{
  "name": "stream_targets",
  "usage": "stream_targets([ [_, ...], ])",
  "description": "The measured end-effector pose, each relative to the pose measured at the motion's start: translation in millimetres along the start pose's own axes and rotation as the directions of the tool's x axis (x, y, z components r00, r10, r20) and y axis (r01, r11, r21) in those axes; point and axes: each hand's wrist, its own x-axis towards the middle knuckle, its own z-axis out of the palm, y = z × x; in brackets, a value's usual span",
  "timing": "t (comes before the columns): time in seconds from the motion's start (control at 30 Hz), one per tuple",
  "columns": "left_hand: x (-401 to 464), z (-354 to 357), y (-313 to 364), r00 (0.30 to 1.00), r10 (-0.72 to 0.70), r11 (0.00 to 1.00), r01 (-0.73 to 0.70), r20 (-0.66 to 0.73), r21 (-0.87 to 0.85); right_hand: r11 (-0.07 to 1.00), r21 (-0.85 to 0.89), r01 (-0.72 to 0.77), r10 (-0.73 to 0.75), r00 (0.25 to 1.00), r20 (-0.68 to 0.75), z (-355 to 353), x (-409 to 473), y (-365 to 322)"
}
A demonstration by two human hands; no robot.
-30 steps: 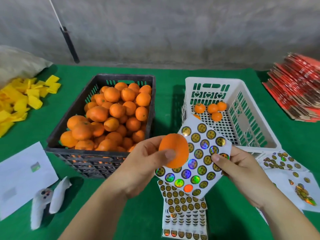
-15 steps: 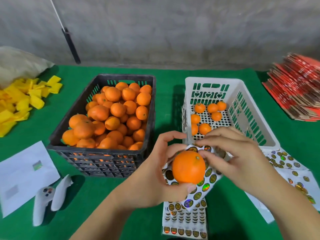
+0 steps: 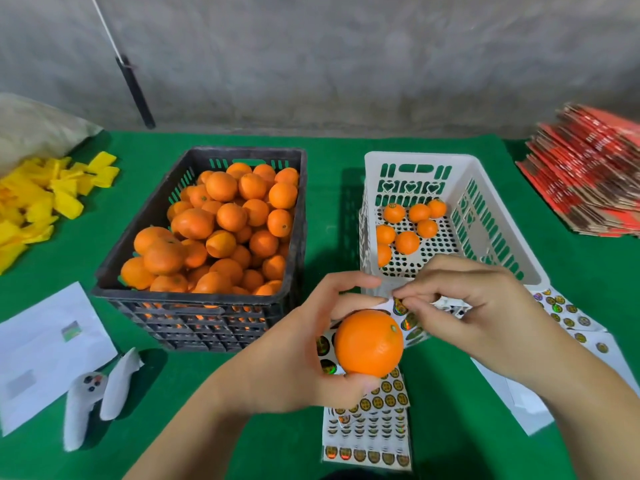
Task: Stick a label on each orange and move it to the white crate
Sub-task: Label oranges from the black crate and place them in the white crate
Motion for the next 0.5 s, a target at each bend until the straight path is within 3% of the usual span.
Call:
stream_targets([
  [0.13,-3,1,0,0.999,-0.028,0.999,0.029,0.029,-0.023,0.983,-0.169,0.072,-0.065,0.997,0.049,-1,-2,1],
  [0.37,-5,5,6,0.999,-0.019,1.0,0.019,0.027,0.004,1.0,0.002,0.01,-0.01,1.0,0.012,1,-11,2],
  [0.5,-5,6,9,0.999,-0.021,0.999,0.02,0.027,0.04,0.92,-0.35,0.178,-0.172,0.984,0.05,7,-13,2],
])
